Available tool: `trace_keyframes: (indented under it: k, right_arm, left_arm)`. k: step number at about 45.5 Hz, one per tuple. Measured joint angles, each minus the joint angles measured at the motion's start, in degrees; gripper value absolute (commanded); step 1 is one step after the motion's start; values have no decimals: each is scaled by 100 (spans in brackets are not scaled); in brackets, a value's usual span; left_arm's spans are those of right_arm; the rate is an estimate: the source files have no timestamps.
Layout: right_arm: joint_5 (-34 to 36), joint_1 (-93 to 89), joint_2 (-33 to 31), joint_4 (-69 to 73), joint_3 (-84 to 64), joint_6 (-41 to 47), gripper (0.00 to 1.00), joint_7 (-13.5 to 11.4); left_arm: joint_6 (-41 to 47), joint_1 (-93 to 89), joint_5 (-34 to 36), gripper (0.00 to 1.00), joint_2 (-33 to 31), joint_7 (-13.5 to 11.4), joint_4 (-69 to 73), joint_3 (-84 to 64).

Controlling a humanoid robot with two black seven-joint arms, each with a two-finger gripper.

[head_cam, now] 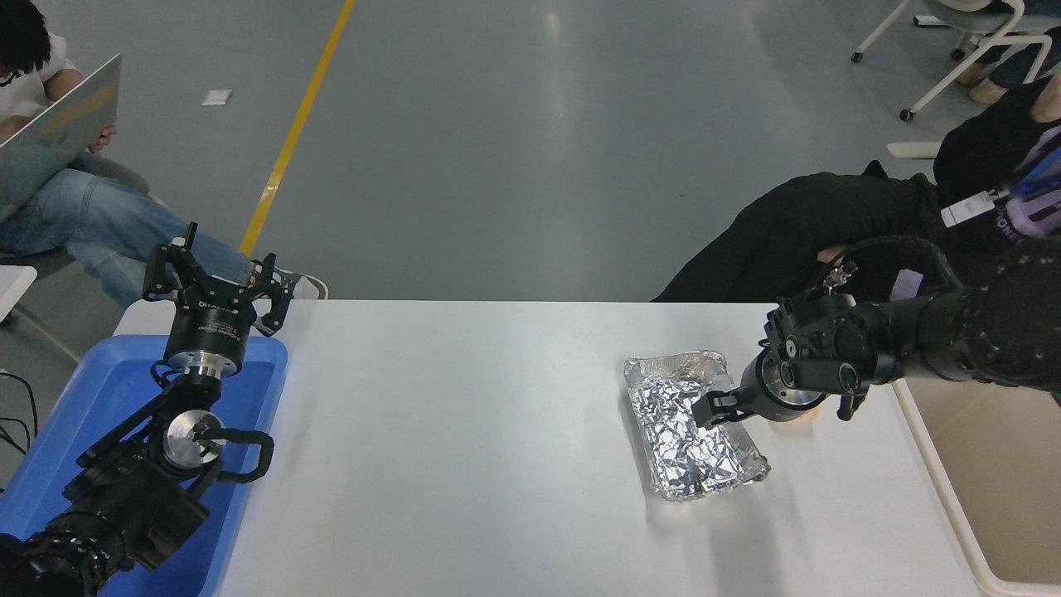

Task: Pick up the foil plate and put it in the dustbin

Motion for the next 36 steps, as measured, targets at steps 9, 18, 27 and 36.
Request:
trace_keyframes:
  k: [9, 18, 27, 36]
  right_arm:
    - [-71, -293, 45, -194, 119, -263, 100, -1]
    - [-103, -524, 99, -398, 162, -406, 95, -2]
    - [-122, -723, 132, -611, 175, -484, 91, -9]
    - [-129, -908, 144, -810, 144, -524, 50, -12]
  left_arm:
    - [-4, 0, -1, 99, 0, 0, 0, 0]
    - [-7, 0, -1, 99, 0, 0, 0, 0]
    - [-7, 0, -1, 99, 0, 0, 0, 0]
    - [-7, 0, 0, 99, 0, 0, 0, 0]
